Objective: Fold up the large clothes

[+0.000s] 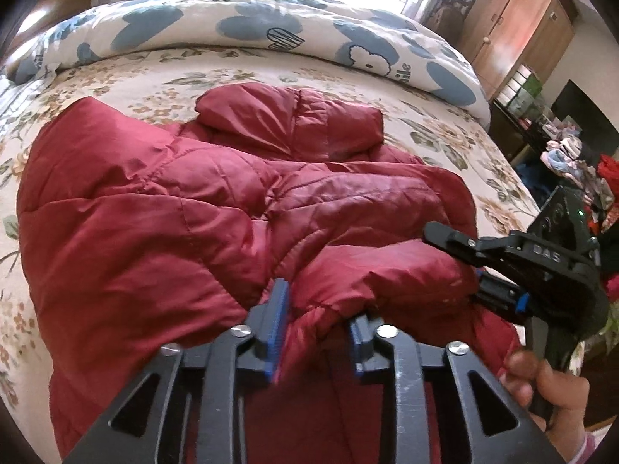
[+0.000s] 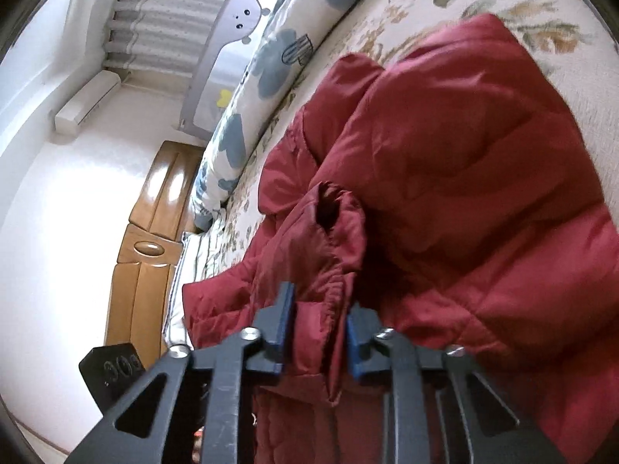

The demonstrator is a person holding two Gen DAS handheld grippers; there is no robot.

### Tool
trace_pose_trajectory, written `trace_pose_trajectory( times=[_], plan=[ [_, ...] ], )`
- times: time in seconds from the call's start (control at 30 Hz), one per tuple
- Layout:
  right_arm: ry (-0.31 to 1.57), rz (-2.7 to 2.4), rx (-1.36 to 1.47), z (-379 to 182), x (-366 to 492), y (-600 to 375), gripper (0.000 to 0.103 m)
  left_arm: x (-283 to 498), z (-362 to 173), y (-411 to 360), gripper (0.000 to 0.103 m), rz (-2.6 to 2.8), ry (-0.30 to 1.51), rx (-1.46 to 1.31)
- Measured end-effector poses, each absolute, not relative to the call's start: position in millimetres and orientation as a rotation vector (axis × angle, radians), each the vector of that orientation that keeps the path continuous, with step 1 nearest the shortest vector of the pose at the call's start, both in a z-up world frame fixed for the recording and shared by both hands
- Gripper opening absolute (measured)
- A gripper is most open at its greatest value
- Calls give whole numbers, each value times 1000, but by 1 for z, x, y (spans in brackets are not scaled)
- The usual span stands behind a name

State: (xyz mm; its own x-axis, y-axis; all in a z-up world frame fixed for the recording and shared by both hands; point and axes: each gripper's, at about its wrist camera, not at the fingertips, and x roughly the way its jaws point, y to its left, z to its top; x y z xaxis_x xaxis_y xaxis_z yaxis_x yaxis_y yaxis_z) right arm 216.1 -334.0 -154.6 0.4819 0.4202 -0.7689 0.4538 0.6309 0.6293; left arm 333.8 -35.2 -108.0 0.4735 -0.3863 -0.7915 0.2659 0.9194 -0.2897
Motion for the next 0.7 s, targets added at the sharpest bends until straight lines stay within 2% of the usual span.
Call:
trace_pose_trajectory(
  times=[0.17, 0.23, 0.27, 0.3, 0.7],
  plan=[
    [1075, -13, 889, -138, 216, -337, 10, 331, -106, -38, 48, -431, 1021, -142],
    [1060, -23, 860, -130, 215, -338, 9, 329, -103, -39, 60, -437, 1018, -144],
    [1051, -31, 840, -124, 215, -339, 9, 328, -102, -38, 72, -435, 1011, -147],
    [1043, -39, 822, -120, 213, -340, 9, 326, -100, -37, 74, -439, 996, -150],
    [1008, -130, 645, -84, 192, -364, 7, 329, -78, 7, 73, -348, 930, -121]
  ],
)
